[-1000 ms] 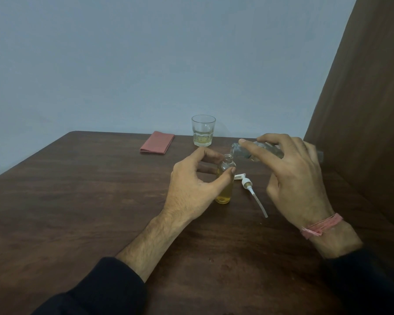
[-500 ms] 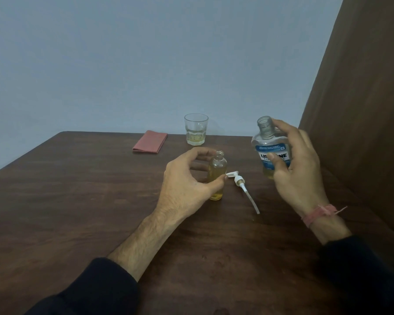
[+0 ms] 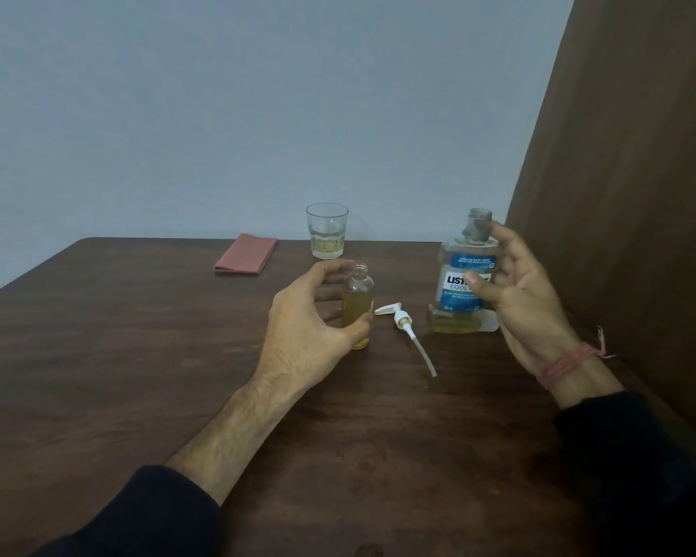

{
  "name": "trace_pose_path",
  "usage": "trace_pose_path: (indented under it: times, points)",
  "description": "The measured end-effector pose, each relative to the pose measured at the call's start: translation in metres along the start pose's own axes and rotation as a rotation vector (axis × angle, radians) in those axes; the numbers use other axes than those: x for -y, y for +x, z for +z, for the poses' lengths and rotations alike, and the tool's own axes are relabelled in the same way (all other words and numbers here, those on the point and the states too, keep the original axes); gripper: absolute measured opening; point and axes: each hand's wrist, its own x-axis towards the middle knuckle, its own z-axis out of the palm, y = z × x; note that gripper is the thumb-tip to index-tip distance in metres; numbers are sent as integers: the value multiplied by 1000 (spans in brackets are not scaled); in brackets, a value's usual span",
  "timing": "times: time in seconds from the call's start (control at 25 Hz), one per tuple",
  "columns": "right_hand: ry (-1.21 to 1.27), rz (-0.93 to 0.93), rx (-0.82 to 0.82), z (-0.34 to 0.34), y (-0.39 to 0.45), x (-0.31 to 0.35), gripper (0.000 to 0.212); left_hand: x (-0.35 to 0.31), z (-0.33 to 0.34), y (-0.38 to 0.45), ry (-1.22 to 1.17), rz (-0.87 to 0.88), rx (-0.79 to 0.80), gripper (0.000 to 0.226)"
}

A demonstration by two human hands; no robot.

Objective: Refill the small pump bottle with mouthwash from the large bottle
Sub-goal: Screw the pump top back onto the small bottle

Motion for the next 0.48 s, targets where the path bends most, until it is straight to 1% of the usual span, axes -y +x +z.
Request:
trace_pose_path:
  times: [0.2, 0.32, 0.48]
  points:
    - [27, 47, 53, 2, 0, -5, 76, 2, -1, 0, 1, -11, 3, 70]
    - [53, 55, 92, 1, -1, -6, 74, 3, -1, 0, -8, -23, 1, 69]
    - [68, 52, 105, 0, -1, -6, 74, 3, 0, 0, -8, -29, 11, 70]
